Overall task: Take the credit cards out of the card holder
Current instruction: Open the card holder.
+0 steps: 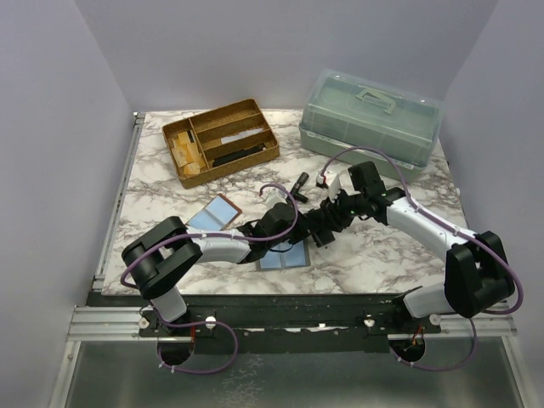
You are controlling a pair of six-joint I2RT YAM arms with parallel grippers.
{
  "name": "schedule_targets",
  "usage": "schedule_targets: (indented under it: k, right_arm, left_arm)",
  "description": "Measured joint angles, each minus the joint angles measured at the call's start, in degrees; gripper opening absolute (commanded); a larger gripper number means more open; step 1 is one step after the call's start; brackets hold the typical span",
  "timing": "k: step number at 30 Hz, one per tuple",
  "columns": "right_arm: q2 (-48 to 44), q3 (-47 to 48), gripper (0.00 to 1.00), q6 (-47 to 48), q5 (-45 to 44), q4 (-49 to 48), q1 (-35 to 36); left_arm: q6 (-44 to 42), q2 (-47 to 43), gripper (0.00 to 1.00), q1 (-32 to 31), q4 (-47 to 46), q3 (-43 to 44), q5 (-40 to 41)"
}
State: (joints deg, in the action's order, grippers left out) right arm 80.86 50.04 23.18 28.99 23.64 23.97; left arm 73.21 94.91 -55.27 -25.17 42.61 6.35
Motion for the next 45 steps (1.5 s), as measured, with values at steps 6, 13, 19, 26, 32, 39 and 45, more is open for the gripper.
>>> schedule_targets:
  k: [6, 13, 19, 26, 32, 39, 45]
  right_arm:
    - [0.0, -0.1, 0.1, -0.4, -1.1, -0.5, 0.9]
    - [-0.4, -0.1, 0.0, -1.8, -1.9, -1.5, 2.0]
    - [-0.9, -0.2, 0.0, -2.6, -6.9, -2.7, 1.0]
    - [-0.9, -0.4, 0.03, -3.2, -10.3, -2.6, -2.0]
    - [-0.9, -0.4, 0.52, -6.2, 2.8, -0.7, -9.7]
    - [-4.4, -0.4, 0.93, -8.2, 30.2, 2.0, -15.0]
    - [-4.3, -0.4, 0.95, -8.1, 39.6, 2.4, -13.6]
  left_arm:
    - [0.1, -0.4, 0.0, 0.1, 0.2, -0.3, 0.7]
    - [0.2, -3.0, 0.0, 0.1, 0.1, -2.7, 1.7]
    - [0.9, -7.1, 0.0, 0.0, -1.0, -6.4, 2.6]
    - [1.2, -12.2, 0.0, 0.0, -2.6, -9.3, 2.8]
    - [-4.7, -15.5, 0.0, 1.9, -9.4, -14.7, -0.9]
    - [-12.2, -17.9, 0.0, 6.2, -20.2, -20.8, -12.1]
    - [-14.9, -17.4, 0.0, 6.4, -24.4, -19.4, -18.0]
